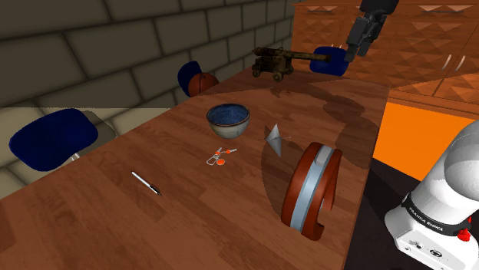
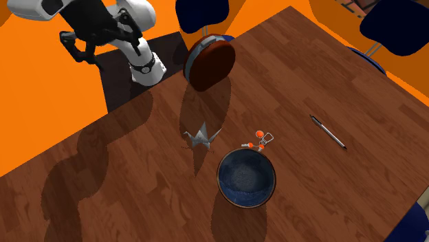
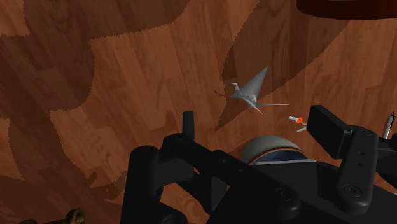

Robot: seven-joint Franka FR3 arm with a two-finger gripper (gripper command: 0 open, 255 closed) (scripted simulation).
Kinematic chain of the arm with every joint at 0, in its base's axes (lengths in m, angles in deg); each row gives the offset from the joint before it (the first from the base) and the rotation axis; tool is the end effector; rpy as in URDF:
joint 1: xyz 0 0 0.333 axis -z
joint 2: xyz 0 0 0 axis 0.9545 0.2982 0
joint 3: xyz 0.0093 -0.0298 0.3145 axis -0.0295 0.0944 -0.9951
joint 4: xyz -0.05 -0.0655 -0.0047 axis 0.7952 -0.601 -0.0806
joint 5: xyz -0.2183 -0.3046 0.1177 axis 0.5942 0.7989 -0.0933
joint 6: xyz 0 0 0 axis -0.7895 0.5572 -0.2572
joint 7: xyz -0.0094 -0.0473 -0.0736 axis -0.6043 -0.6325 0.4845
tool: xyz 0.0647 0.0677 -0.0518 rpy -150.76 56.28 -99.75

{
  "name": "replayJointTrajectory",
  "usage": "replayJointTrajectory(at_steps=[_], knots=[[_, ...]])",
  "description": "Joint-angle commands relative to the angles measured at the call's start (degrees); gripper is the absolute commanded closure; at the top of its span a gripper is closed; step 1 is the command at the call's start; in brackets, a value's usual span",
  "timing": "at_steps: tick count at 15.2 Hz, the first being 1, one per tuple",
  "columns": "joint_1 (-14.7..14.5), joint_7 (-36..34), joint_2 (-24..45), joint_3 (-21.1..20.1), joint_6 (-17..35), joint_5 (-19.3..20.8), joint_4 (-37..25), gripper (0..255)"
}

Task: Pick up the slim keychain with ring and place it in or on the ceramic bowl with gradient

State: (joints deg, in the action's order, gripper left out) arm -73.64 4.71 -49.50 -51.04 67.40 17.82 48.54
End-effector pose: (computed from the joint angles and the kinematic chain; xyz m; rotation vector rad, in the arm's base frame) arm 0.3165 -0.0180 0.6291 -3.0680 -0.1078 -0.1636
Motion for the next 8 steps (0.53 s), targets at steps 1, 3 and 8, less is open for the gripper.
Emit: replayJointTrajectory(at_steps=[1,3,8], knots=[[0.00,0.00,0.00,0.00,0.00,0.00,0.00,0],[-0.56,-2.09,1.52,-1.95,2.54,-0.95,1.24,0],[-1.97,-7.22,6.61,-6.76,8.95,-3.03,3.10,0]])
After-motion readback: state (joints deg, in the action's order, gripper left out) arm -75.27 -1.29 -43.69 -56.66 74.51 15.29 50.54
